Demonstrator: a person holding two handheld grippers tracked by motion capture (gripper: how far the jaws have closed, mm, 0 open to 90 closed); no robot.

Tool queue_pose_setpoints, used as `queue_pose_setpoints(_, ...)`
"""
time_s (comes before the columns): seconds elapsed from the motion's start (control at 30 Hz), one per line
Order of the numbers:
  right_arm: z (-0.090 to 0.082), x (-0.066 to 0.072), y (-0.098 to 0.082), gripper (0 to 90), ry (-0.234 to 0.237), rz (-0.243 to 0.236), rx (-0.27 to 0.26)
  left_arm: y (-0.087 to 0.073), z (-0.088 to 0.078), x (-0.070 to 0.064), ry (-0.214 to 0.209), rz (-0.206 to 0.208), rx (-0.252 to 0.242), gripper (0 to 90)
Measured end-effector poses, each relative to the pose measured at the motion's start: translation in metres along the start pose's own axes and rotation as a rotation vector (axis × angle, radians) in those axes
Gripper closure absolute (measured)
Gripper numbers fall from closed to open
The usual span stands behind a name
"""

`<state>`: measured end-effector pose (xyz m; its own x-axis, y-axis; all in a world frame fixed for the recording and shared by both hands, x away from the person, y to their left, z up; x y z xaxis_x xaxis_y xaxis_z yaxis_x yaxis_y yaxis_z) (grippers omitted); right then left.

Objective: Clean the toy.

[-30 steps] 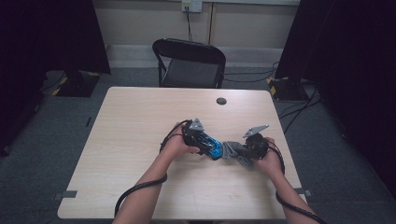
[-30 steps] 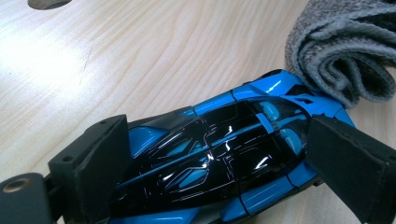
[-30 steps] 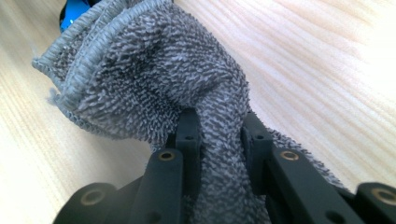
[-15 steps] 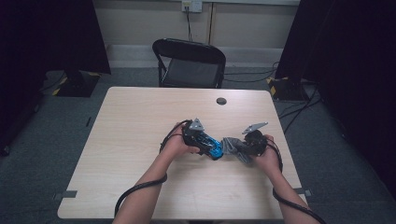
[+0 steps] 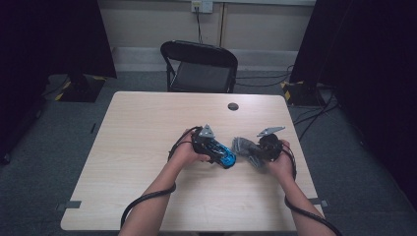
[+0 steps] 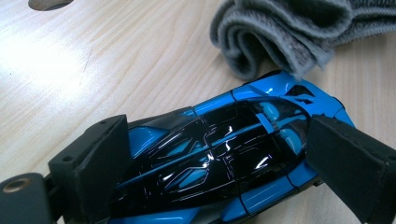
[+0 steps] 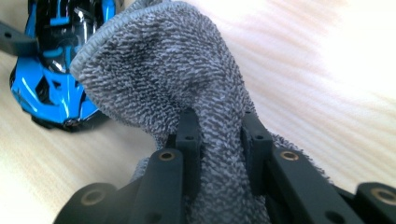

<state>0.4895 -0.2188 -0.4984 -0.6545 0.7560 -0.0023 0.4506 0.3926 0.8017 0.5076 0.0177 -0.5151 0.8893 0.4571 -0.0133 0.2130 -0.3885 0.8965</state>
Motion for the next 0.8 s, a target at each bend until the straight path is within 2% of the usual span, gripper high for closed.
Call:
queue_pose_setpoints(0.1, -0.002, -0.002, 0.004, 73.8, 0.002, 0.018, -0.019, 0.000, 0.000, 0.000, 0.000, -0.002, -0.004, 6.8)
queue_pose_setpoints(0.23, -0.007, -0.003, 0.008, 73.8, -0.004, 0.002, -0.025, 0.000, 0.000, 0.000, 0.001, -0.002, -0.004, 6.8)
queue_pose_setpoints(0.43, -0.019, 0.001, 0.010, 73.8, 0.025, -0.005, -0.057, 0.000, 0.000, 0.000, 0.000, 0.000, -0.003, 6.8)
queue_pose_setpoints(0.63, -0.035, 0.015, 0.006, 73.8, 0.086, -0.045, -0.087, 0.000, 0.000, 0.000, 0.000, -0.001, -0.004, 6.9)
queue_pose_setpoints(0.8, -0.044, 0.037, -0.001, 73.6, 0.164, -0.073, -0.096, 0.000, 0.000, 0.000, 0.002, -0.002, 0.002, 6.9)
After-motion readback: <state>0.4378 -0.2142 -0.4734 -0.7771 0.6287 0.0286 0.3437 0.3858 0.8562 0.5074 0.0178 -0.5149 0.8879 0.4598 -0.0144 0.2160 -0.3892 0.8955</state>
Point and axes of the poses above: each handheld gripper's, and its own axes: z roughly forward along the jaws, y roughly out of its top, x roughly to its left, the point moved 4 cm from there along z, roughly forward along the jaws, and after that the axes turned 13 degrees about -x, right-handed, at the moved point
